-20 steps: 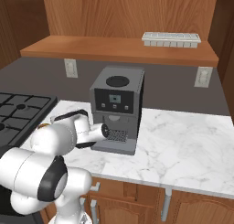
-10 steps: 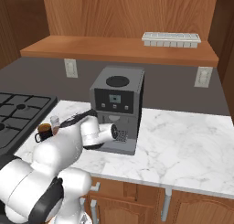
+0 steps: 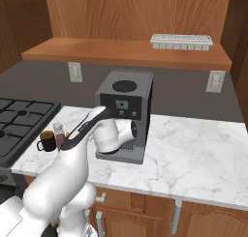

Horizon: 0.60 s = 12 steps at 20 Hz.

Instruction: Pick the cinnamon and honey bottle from the cabinet and place them next to the mug.

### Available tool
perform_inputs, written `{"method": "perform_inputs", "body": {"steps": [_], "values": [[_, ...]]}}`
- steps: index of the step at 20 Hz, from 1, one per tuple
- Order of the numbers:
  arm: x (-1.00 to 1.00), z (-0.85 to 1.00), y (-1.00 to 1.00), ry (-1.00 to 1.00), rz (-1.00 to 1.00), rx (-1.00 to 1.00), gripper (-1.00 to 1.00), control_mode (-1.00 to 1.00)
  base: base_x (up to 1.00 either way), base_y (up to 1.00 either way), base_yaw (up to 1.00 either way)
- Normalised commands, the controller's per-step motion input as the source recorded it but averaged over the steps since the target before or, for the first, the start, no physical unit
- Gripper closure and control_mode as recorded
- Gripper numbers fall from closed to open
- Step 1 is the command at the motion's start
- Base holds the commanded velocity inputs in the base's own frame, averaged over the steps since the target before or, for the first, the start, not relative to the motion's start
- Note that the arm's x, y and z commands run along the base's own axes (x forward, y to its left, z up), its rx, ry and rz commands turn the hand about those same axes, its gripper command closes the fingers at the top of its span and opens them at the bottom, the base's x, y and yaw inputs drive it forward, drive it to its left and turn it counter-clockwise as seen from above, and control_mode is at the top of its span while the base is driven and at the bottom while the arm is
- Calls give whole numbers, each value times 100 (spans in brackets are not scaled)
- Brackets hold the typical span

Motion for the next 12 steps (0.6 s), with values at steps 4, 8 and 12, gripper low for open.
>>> {"method": "perform_inputs", "body": {"steps": [4, 8, 12], "values": [[-70, 95, -18, 11, -12, 4, -100, -100, 0, 0, 0], [-97, 66, -6, 5, -27, 4, -100, -100, 0, 0, 0], [-100, 47, 0, 2, -37, 1, -100, -100, 0, 0, 0]]}}
